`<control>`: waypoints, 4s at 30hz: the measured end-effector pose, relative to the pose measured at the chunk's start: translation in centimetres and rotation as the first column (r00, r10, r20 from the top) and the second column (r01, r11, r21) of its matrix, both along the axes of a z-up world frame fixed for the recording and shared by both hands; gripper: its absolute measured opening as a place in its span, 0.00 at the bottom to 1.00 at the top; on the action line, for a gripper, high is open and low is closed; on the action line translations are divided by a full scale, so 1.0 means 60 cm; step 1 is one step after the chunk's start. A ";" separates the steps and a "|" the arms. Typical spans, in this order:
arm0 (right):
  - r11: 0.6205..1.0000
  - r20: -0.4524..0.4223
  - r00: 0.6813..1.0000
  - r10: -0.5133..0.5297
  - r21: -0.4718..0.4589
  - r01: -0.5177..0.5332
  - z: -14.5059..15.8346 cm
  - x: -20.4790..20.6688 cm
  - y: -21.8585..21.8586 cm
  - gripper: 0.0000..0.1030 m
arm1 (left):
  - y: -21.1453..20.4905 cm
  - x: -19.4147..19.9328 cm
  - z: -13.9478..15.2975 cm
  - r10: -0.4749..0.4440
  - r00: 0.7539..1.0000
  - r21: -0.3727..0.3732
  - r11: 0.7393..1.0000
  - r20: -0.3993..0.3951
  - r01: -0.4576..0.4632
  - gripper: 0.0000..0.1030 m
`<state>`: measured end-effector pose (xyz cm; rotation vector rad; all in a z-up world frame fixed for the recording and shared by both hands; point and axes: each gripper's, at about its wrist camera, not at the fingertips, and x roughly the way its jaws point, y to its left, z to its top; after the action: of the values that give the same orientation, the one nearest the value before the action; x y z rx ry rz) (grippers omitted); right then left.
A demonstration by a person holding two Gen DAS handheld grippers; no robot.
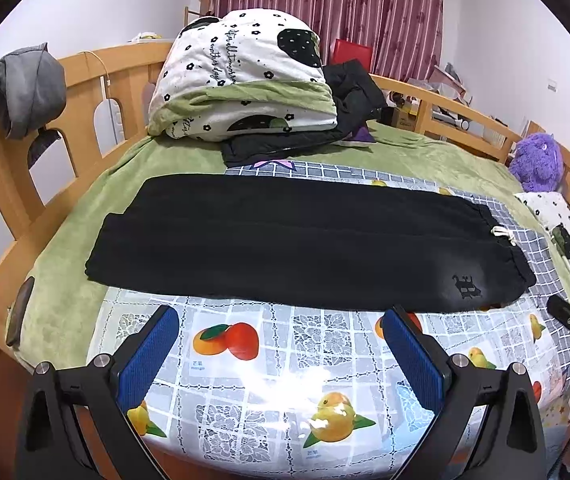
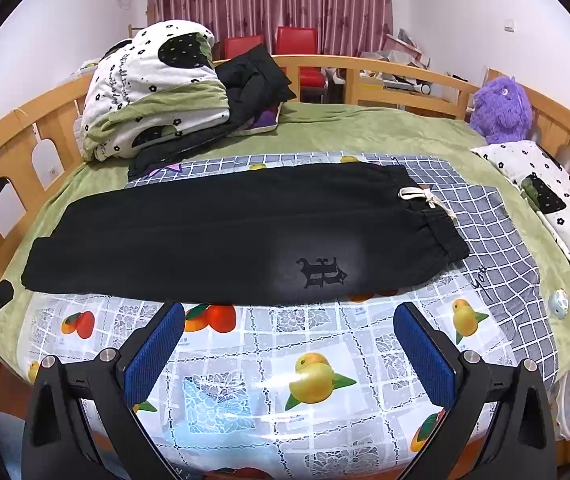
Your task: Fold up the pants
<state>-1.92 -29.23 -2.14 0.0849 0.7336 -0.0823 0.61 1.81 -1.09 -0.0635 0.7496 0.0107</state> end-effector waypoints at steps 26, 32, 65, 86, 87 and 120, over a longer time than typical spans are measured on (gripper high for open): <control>1.000 0.000 1.000 0.021 -0.009 -0.021 -0.001 0.004 0.009 0.99 | 0.012 0.004 0.001 0.006 1.000 -0.034 0.999 -0.007 -0.007 1.00; 1.000 -0.003 1.000 0.023 -0.011 -0.023 -0.002 0.004 0.011 0.99 | 0.013 0.003 -0.001 -0.001 1.000 -0.032 0.999 -0.005 0.000 1.00; 0.998 0.093 0.994 0.064 -0.004 -0.064 0.015 0.131 -0.037 0.98 | 0.065 0.117 -0.025 0.014 1.000 -0.014 1.000 0.017 -0.014 1.00; 0.992 -0.212 0.977 -0.005 0.122 0.032 -0.255 0.204 -0.165 0.54 | 0.159 0.216 -0.250 0.059 0.962 -0.100 0.991 -0.267 -0.088 0.83; 0.990 -0.214 0.977 -0.003 0.138 0.034 -0.258 0.205 -0.167 0.54 | 0.164 0.217 -0.255 0.063 0.961 -0.105 0.990 -0.269 -0.094 0.83; 0.842 -0.191 0.975 -0.116 0.501 0.198 -0.317 0.261 -0.273 0.22 | 0.307 0.272 -0.312 0.264 0.940 -0.477 0.811 -0.217 -0.338 0.40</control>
<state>13.72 -45.63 -21.14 0.6663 0.8888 -0.0461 16.91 20.20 -19.78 -0.6998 0.8621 0.1227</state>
